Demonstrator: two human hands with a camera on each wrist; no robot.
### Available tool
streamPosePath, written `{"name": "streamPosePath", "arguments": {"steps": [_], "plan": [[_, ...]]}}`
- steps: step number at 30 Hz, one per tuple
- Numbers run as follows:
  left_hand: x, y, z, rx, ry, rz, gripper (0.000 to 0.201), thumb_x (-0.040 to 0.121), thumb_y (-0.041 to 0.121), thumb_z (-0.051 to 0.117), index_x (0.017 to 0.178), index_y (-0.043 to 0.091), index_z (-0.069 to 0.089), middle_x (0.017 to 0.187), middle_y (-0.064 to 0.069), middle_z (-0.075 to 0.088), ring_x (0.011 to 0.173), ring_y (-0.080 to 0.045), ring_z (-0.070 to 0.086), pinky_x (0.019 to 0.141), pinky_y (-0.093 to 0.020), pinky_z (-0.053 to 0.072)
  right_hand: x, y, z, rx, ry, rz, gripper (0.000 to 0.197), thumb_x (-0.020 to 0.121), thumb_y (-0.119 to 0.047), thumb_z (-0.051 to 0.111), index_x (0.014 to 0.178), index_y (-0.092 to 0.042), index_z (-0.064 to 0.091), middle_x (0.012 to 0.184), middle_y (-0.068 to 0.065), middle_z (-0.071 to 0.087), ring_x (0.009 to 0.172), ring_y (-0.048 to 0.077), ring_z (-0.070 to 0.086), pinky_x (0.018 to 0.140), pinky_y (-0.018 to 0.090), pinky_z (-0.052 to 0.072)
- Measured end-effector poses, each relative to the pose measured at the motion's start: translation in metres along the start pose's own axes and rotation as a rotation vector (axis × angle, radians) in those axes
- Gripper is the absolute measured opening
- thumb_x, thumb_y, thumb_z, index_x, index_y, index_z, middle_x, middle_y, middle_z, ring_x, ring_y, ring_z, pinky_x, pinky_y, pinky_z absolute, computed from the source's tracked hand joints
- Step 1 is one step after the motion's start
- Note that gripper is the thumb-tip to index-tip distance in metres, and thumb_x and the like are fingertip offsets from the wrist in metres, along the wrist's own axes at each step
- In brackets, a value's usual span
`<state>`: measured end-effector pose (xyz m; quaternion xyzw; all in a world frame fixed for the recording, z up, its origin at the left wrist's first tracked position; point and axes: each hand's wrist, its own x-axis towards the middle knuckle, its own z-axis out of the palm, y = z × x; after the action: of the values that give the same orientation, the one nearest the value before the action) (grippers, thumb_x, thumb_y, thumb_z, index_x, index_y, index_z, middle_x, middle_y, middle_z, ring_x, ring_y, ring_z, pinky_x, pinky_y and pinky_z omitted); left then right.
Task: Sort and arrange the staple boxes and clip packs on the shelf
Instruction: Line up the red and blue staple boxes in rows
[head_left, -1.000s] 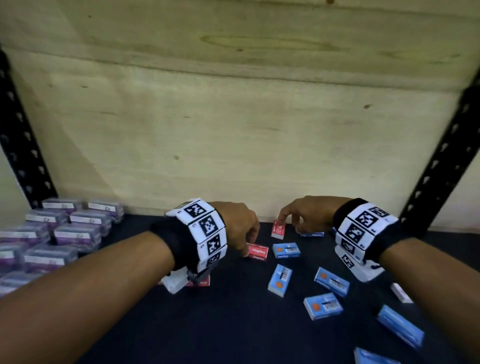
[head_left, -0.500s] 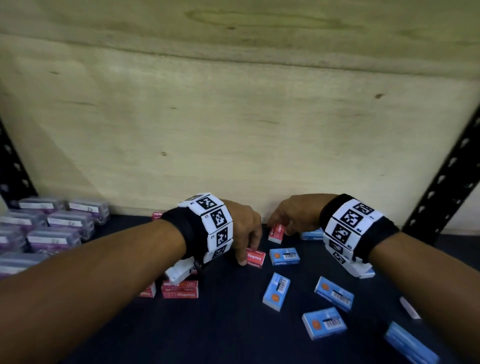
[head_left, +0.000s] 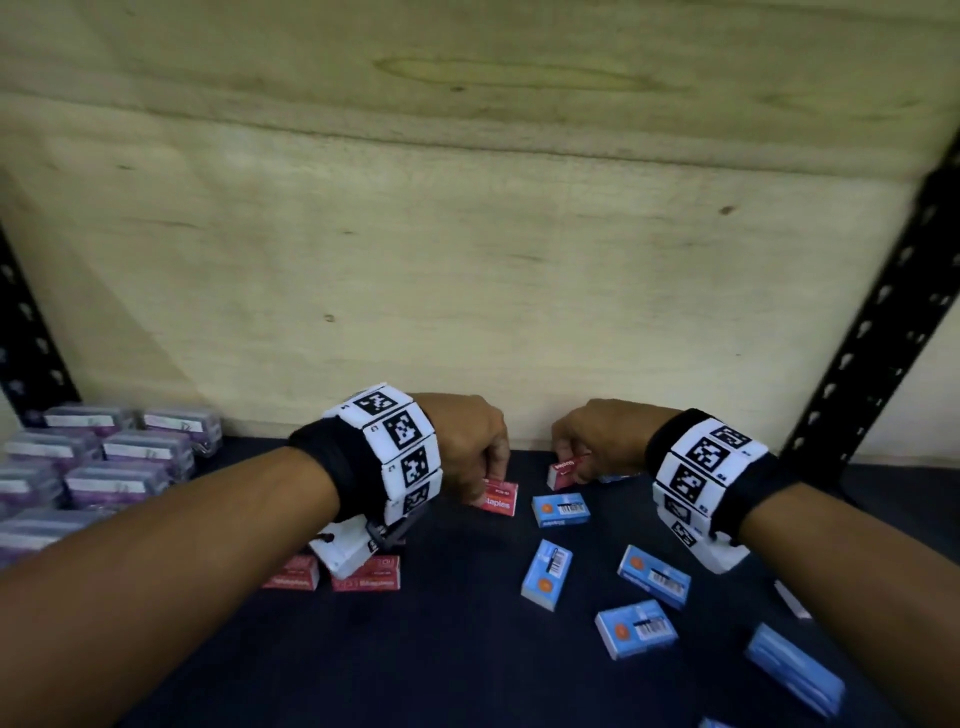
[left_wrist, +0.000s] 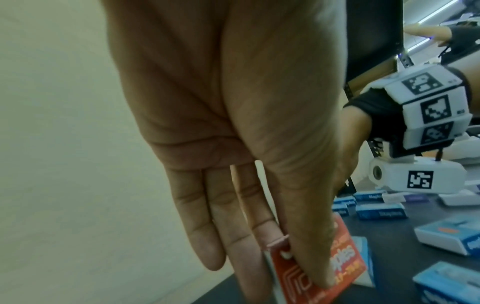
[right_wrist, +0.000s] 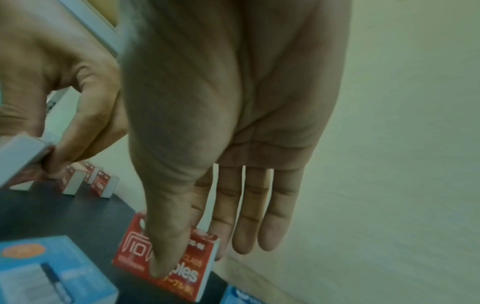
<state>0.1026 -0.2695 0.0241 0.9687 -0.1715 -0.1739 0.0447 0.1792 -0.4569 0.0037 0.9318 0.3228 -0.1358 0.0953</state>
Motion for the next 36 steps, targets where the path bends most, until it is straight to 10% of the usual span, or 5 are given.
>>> {"name": "streamPosePath", "arguments": {"steps": [6, 21, 36], "plan": [[-0.056, -0.01, -0.016, -0.019, 0.081, -0.043, 0.025, 0.079, 0.024, 0.078, 0.104, 0.026, 0.074, 0.094, 0.01, 0.072, 0.069, 0.001, 0.059, 0.058, -0.014, 0.043, -0.039, -0.028, -0.022, 0.095, 0.067, -0.044, 0.021, 0.088, -0.034, 0.07, 0.101, -0.028, 0.054, 0.1, -0.005, 0.063, 0.084, 0.015, 0.057, 0.072, 0.029, 0.043], [-0.178, -0.046, 0.056, 0.02, -0.045, -0.256, 0.028, 0.078, 0.034, 0.076, 0.105, 0.032, 0.068, 0.089, 0.017, 0.065, 0.079, -0.002, 0.06, 0.071, -0.018, 0.048, -0.098, -0.186, 0.0, -0.058, -0.089, -0.243, 0.027, 0.091, -0.04, 0.063, 0.105, -0.017, 0.063, 0.1, 0.001, 0.064, 0.082, 0.021, 0.057, 0.065, 0.031, 0.044], [-0.195, -0.065, 0.084, -0.018, 0.03, -0.311, 0.032, 0.078, 0.048, 0.075, 0.104, 0.04, 0.059, 0.095, 0.019, 0.058, 0.085, -0.005, 0.057, 0.073, -0.027, 0.046, -0.093, -0.214, 0.003, -0.141, 0.009, -0.193, 0.041, 0.094, -0.047, 0.058, 0.121, -0.017, 0.052, 0.113, 0.005, 0.06, 0.094, 0.025, 0.056, 0.074, 0.034, 0.04]]}}
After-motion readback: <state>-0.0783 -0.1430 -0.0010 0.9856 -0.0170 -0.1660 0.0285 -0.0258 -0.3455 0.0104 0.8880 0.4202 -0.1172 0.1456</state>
